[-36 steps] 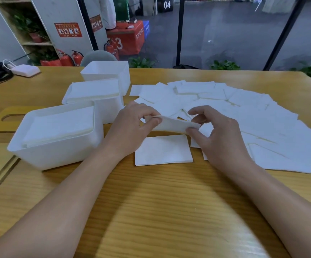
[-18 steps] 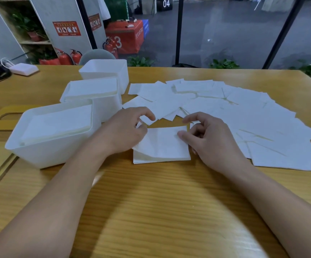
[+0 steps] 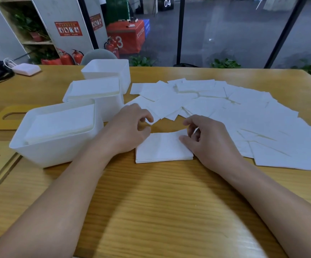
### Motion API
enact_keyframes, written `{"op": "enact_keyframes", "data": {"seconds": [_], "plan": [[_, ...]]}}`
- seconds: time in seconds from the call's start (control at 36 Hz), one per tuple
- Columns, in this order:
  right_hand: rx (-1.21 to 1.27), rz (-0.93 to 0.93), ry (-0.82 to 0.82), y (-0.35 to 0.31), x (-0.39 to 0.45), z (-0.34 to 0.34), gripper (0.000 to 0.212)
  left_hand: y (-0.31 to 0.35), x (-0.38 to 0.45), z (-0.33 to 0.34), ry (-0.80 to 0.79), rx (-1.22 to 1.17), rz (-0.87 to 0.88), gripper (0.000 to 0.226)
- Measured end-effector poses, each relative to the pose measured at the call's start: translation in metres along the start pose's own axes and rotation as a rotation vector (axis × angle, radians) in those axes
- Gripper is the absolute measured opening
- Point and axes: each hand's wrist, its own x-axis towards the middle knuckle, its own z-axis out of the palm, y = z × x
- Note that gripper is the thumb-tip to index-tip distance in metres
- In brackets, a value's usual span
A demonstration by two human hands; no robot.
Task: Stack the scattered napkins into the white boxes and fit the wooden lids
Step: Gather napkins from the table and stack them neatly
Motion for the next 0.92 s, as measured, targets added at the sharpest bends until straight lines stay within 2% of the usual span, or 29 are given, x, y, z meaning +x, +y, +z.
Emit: {"op": "enact_keyframes", "data": {"seconds": [0.11,0.25,0.39,0.47,0.64,0.72,0.83,0.92], "plan": [[-0.085,-0.063,0.023,-0.001,-0.001,0.000,0.024,0.001,0.001,0.002,-0.031,0.062,0.029,0.025],[-0.097,-0.099,-0.060,-0.004,-0.004,0.003,0.020,0.007,-0.003,0.002,-0.064,0.017,-0.002,0.031],[-0.067,-0.095,-0.084,-0.004,-0.004,0.002,0.020,0.006,0.000,0.006,-0.052,0.039,-0.024,0.018],[-0.054,-0.081,-0.058,-0.004,-0.004,0.001,0.025,0.008,0.000,0.007,0.010,0.033,0.043,0.017],[0.214,-0.036,-0.047,-0.012,-0.004,-0.006,0.050,0.022,-0.007,0.010,0.066,-0.282,0.211,0.030],[0.210,-0.034,-0.071,-0.015,-0.005,-0.008,0.056,0.027,-0.010,0.015,0.041,-0.382,0.280,0.028],[0.173,-0.022,-0.113,-0.015,-0.005,-0.010,0.058,0.028,-0.011,0.015,-0.008,-0.405,0.273,0.020],[0.283,0.009,-0.075,-0.017,-0.004,-0.017,0.059,0.029,-0.008,0.011,0.090,-0.473,0.232,0.017]]}}
